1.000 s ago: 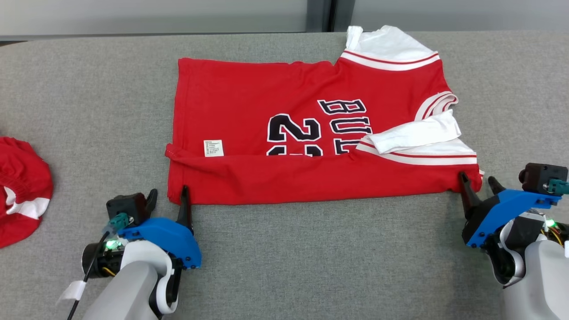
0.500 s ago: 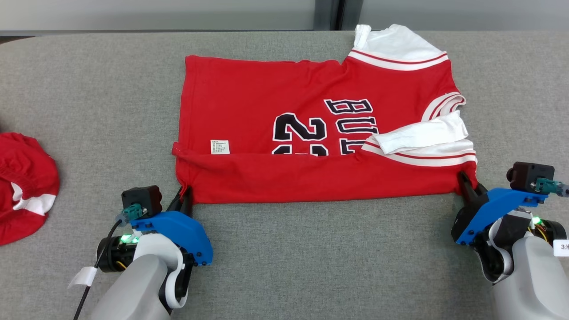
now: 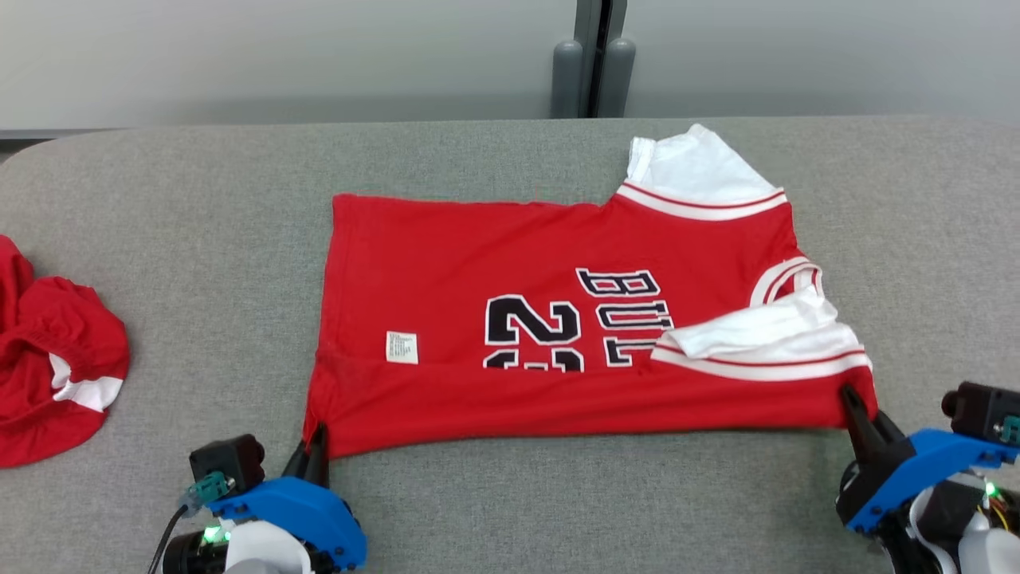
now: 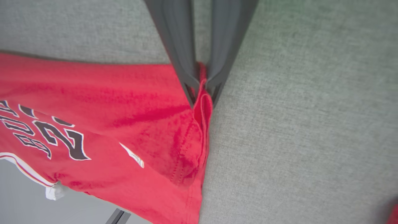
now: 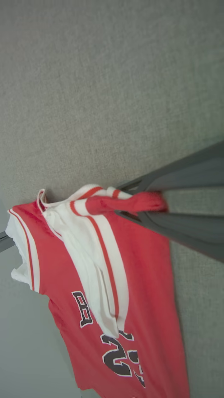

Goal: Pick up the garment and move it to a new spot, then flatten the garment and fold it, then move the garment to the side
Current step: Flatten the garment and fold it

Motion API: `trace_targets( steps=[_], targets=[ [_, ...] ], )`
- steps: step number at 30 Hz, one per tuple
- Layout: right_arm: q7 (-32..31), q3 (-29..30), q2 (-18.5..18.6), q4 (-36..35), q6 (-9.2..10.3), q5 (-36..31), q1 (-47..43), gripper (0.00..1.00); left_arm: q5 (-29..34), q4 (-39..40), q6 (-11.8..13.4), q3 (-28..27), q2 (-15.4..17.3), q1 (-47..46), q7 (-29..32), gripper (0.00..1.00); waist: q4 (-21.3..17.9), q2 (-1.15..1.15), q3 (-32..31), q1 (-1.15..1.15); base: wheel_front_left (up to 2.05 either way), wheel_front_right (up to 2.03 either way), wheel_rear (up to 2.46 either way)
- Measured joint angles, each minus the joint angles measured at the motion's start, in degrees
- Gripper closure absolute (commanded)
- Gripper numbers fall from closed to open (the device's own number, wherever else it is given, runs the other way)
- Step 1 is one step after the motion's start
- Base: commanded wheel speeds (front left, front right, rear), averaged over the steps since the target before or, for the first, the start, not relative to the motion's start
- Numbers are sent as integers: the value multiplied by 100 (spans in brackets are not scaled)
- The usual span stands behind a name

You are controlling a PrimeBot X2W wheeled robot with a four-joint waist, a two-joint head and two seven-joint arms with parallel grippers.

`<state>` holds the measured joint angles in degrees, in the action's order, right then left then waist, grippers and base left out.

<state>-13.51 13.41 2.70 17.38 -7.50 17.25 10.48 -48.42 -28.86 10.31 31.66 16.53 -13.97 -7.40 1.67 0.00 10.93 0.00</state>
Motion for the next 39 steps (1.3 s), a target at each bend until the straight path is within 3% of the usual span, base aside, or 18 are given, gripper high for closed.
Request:
trace_targets(
  steps=[11,12,13,14,15,19,21,29,34,36,39],
  targets=[
    [-667,-81,-1,-578,0,467,-1117,100,-314,1200,692,-89,358,1046,697,100,-104,0,-227,-1,0,0,0],
    [-693,-85,0,-578,0,468,-1133,65,-328,1284,739,-85,383,1093,757,100,-104,0,-227,-1,0,0,0],
    [-712,-85,0,-578,0,469,-1139,0,-341,1381,790,-89,405,1130,790,100,-104,0,-228,-1,0,0,0],
    [-713,-82,0,-582,1,467,-1141,0,-345,1444,840,-92,430,1154,823,100,-103,0,-228,0,0,0,0],
    [-705,-63,1,-600,2,466,-1141,0,-361,1500,909,-97,446,1176,894,88,-101,0,-228,0,0,0,0],
    [-658,10,5,-639,1,375,-1115,0,-414,1726,1090,-90,495,1322,1101,59,-87,0,-230,0,0,0,0],
    [-633,47,7,-671,1,355,-1079,0,-426,1831,1140,-96,530,1369,1136,0,-75,0,-236,0,0,0,0],
    [-777,114,9,-1112,2,98,-692,0,-456,2337,1121,-297,764,1251,1116,0,-30,0,-253,0,0,0,0],
    [-1489,-199,10,-1479,1,-245,174,0,-539,2472,627,-336,1113,248,1689,0,-89,1,-128,0,0,0,0],
    [-1850,-400,31,-1471,2,-385,585,0,-403,2269,414,-258,1347,-314,2040,0,-137,1,-46,0,0,0,0],
    [-2261,-740,205,-1257,1,-388,1270,0,-573,1890,26,-227,1417,-1114,2588,0,-238,1,128,1,0,0,0]
  ],
)
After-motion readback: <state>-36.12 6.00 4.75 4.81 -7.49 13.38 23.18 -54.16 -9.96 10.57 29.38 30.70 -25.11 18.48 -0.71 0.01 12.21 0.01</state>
